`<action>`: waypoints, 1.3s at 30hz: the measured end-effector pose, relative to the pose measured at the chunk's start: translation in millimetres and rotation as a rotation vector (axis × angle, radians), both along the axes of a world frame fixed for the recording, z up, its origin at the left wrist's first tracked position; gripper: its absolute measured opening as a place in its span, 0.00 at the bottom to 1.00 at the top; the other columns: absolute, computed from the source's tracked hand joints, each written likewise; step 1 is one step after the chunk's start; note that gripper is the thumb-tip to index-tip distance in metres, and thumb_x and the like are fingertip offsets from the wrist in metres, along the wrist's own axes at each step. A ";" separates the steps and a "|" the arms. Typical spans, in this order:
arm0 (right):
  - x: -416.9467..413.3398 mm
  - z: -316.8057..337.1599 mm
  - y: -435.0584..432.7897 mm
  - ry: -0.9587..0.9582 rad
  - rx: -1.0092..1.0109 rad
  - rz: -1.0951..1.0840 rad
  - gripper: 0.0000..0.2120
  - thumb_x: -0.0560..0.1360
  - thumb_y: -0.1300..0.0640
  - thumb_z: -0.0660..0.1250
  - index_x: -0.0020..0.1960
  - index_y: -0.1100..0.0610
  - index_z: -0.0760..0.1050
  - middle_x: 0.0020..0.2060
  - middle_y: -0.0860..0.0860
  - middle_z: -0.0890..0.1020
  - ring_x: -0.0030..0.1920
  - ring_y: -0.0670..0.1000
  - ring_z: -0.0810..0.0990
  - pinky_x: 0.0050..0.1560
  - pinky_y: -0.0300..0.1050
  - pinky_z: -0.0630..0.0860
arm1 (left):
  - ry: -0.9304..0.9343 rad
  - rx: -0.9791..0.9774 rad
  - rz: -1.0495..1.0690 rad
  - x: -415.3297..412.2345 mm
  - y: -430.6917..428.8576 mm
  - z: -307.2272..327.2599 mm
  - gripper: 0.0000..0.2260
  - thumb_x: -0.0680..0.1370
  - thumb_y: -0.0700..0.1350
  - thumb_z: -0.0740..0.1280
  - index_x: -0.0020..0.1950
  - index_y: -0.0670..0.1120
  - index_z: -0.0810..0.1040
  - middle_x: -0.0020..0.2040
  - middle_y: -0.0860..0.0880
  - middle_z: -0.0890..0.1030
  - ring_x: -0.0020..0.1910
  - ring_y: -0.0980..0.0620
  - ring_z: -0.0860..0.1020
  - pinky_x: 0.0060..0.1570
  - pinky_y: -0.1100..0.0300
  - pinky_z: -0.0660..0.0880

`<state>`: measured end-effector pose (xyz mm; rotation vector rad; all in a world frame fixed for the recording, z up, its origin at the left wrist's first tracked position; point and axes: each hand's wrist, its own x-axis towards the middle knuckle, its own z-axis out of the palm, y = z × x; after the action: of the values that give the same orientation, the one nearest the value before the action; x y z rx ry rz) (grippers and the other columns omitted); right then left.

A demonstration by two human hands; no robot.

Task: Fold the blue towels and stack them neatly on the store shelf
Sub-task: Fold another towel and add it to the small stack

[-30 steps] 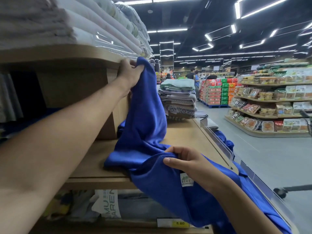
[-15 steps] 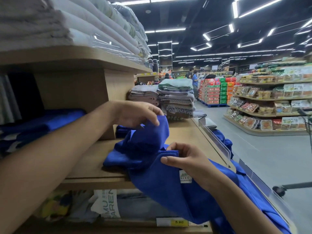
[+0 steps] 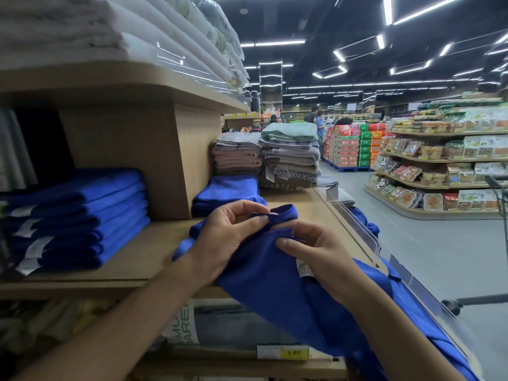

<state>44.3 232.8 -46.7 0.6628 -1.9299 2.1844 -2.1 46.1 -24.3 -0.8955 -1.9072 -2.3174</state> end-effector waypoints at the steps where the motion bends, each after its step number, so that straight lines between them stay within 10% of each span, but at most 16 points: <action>1: -0.2 -0.5 -0.5 0.019 -0.011 -0.021 0.05 0.76 0.68 0.71 0.52 0.64 0.82 0.48 0.63 0.85 0.48 0.55 0.82 0.53 0.50 0.78 | -0.002 -0.008 0.048 1.0 2.7 -7.1 0.04 0.73 0.43 0.75 0.47 0.49 0.87 0.48 0.44 0.87 0.47 0.52 0.84 0.47 0.64 0.80; 13: -0.1 -1.1 -5.0 0.018 -0.050 -0.124 0.10 0.79 0.66 0.67 0.55 0.60 0.85 0.52 0.57 0.87 0.58 0.56 0.85 0.59 0.46 0.81 | 0.006 -0.103 -0.208 -1.2 -9.7 -24.2 0.13 0.82 0.40 0.65 0.65 0.50 0.80 0.58 0.42 0.84 0.60 0.46 0.82 0.55 0.60 0.79; 20: -4.2 -4.3 -7.1 0.089 0.027 -0.211 0.06 0.75 0.65 0.74 0.43 0.55 0.85 0.41 0.53 0.87 0.43 0.46 0.82 0.45 0.38 0.78 | -0.058 0.020 -0.019 -4.6 -5.4 -26.7 0.08 0.73 0.46 0.74 0.50 0.46 0.87 0.50 0.43 0.87 0.49 0.52 0.84 0.48 0.65 0.79; 32: -1.7 -9.3 -13.8 0.241 0.187 -0.348 0.15 0.72 0.65 0.77 0.52 0.51 0.76 0.34 0.51 0.84 0.35 0.46 0.82 0.39 0.35 0.76 | 0.091 -0.145 0.091 -1.6 -4.0 -30.2 0.08 0.81 0.43 0.69 0.54 0.42 0.86 0.50 0.44 0.87 0.57 0.45 0.84 0.61 0.55 0.79; 36: -4.4 -11.4 -14.2 0.249 0.216 -0.399 0.16 0.72 0.65 0.76 0.53 0.48 0.78 0.34 0.50 0.84 0.36 0.47 0.82 0.39 0.36 0.76 | 0.085 -0.151 0.084 -0.5 -4.1 -30.6 0.19 0.79 0.53 0.68 0.46 0.36 0.83 0.38 0.46 0.81 0.39 0.47 0.77 0.46 0.53 0.74; 39: -6.3 -11.9 -15.4 0.252 0.227 -0.419 0.16 0.71 0.65 0.76 0.51 0.47 0.78 0.34 0.50 0.84 0.35 0.47 0.82 0.38 0.36 0.76 | 0.075 -0.143 0.037 2.3 -4.0 -29.2 0.10 0.76 0.48 0.72 0.51 0.43 0.86 0.49 0.44 0.87 0.50 0.52 0.83 0.52 0.61 0.78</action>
<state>38.0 217.4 -58.6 0.4803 -1.9804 1.5745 0.2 42.2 -53.4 -0.9362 -2.0610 -2.1179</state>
